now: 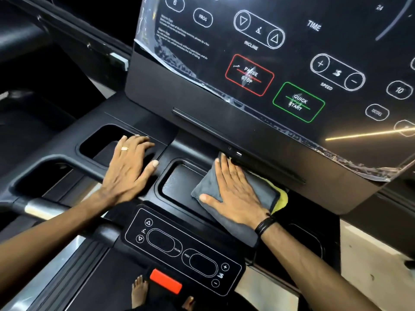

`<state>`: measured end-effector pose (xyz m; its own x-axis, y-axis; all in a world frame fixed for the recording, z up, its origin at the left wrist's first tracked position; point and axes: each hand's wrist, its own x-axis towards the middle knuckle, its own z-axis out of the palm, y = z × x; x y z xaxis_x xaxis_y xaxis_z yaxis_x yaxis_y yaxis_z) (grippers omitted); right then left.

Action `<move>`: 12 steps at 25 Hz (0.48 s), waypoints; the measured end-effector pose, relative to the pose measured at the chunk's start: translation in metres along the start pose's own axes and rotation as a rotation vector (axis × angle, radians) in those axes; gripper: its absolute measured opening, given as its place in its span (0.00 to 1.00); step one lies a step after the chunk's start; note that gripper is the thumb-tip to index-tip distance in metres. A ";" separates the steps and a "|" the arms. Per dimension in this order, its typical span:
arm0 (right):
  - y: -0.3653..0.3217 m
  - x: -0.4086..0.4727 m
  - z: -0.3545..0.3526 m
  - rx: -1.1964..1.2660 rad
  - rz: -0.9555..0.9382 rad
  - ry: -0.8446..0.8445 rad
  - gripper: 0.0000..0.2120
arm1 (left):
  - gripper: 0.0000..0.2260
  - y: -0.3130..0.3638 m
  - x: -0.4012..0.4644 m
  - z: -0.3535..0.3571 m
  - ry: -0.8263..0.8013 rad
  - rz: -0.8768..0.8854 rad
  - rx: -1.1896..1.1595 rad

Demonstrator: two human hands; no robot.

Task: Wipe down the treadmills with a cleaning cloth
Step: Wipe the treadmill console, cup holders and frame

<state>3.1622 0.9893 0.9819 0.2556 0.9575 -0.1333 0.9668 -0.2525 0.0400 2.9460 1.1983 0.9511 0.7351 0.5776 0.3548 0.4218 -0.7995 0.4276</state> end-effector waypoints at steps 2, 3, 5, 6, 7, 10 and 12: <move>-0.002 0.016 -0.004 0.063 -0.075 -0.012 0.50 | 0.26 0.001 0.000 0.001 -0.005 0.000 -0.011; -0.004 0.024 -0.006 0.089 -0.109 -0.018 0.49 | 0.26 0.000 0.001 0.001 -0.004 -0.001 -0.019; -0.013 0.040 -0.008 0.136 -0.158 -0.029 0.48 | 0.26 -0.003 0.000 0.003 0.007 -0.001 -0.026; -0.019 0.048 -0.009 0.171 -0.177 -0.033 0.47 | 0.26 -0.004 0.000 0.004 0.015 0.001 -0.025; -0.025 0.057 -0.010 0.212 -0.195 -0.033 0.46 | 0.27 -0.005 0.000 0.004 0.022 0.004 -0.026; -0.044 0.083 -0.015 0.321 -0.255 -0.016 0.43 | 0.28 -0.005 0.000 0.005 0.038 0.015 -0.044; -0.057 0.100 -0.018 0.356 -0.280 -0.027 0.42 | 0.28 -0.005 0.001 0.004 0.045 0.028 -0.044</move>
<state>3.1327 1.1017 0.9846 -0.0205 0.9930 -0.1160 0.9388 -0.0208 -0.3437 2.9468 1.2028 0.9459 0.7214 0.5624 0.4040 0.3766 -0.8082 0.4527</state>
